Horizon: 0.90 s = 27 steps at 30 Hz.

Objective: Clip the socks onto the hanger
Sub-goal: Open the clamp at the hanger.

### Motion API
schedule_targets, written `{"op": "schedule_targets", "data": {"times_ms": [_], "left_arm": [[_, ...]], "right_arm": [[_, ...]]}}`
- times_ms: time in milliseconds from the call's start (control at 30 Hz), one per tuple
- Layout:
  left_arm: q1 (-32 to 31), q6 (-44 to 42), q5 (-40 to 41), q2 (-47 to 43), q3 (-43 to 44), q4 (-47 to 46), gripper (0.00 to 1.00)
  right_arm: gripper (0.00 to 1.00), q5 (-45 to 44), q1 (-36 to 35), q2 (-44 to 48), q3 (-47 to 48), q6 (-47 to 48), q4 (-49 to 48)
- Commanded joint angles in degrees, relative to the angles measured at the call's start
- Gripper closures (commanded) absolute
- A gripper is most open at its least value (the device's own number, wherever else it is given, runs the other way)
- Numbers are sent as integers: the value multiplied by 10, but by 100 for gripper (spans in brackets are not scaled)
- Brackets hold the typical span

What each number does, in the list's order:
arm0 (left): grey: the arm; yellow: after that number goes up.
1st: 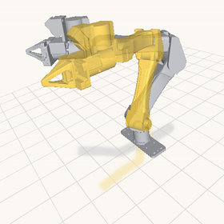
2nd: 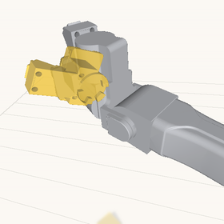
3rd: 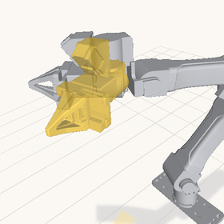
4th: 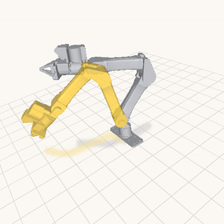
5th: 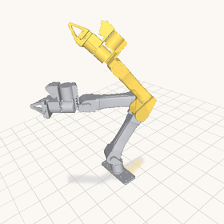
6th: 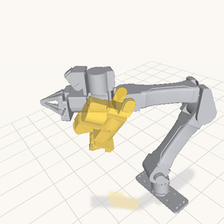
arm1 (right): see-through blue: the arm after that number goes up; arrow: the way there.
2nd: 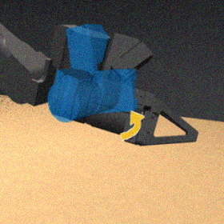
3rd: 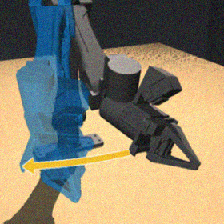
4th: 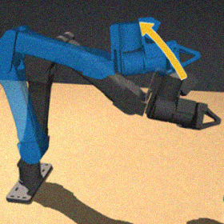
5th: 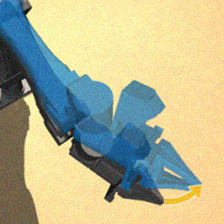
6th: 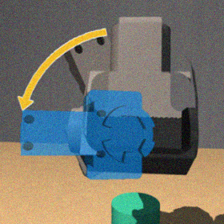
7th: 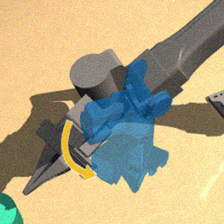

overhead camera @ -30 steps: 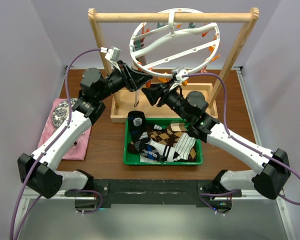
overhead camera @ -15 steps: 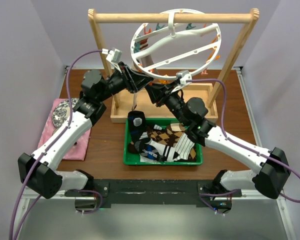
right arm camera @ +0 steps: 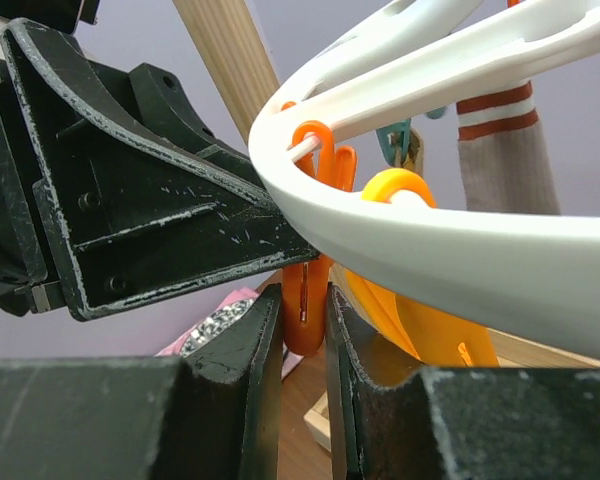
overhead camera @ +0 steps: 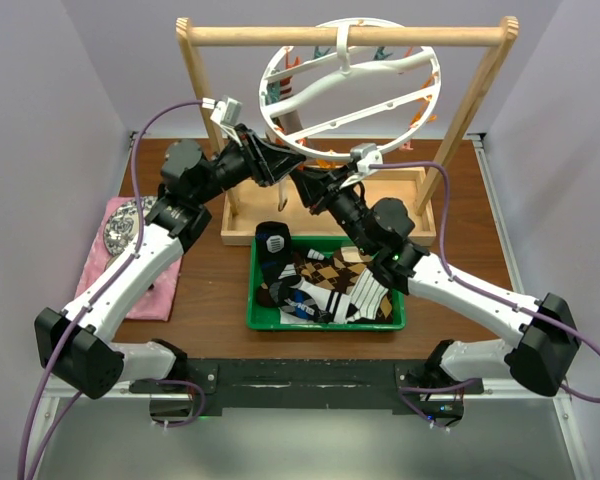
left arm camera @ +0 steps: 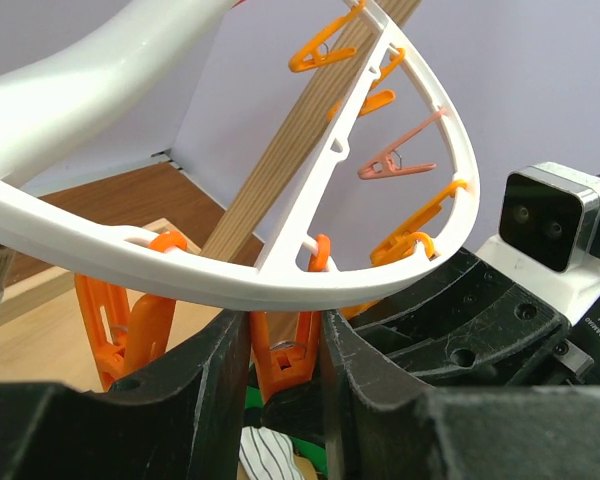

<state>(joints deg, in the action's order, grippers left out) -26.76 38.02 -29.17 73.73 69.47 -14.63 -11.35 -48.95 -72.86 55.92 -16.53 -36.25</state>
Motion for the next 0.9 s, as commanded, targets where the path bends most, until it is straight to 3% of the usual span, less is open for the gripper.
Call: {"op": "schedule_targets", "data": {"times_ms": [0, 100, 167, 267, 400, 433, 467, 667, 867], "left_arm": [[1, 22, 2, -17, -8, -7, 98], [3, 22, 4, -20, -9, 0, 76], [4, 21, 4, -22, -9, 3, 74], [5, 25, 8, -22, -9, 4, 62], [5, 28, 8, -22, -2, 6, 59], [6, 28, 9, -22, 0, 11, 56], [6, 26, 9, -24, 0, 13, 46], [7, 20, 16, -25, 3, 19, 36], [10, 13, 25, -24, 22, 30, 37]], "right_arm": [[100, -27, -5, -8, 26, 29, -62], [100, -30, -6, -5, 24, 32, -58], [100, -31, -6, -3, 24, 35, -55], [100, -31, -6, -2, 26, 41, -48], [100, -30, -6, -4, 28, 41, -44], [100, -29, -5, -5, 28, 44, -43], [100, -30, -6, -5, 28, 43, -43], [100, -27, -6, -8, 32, 47, -35], [100, -29, -6, -7, 31, 57, -25]]}}
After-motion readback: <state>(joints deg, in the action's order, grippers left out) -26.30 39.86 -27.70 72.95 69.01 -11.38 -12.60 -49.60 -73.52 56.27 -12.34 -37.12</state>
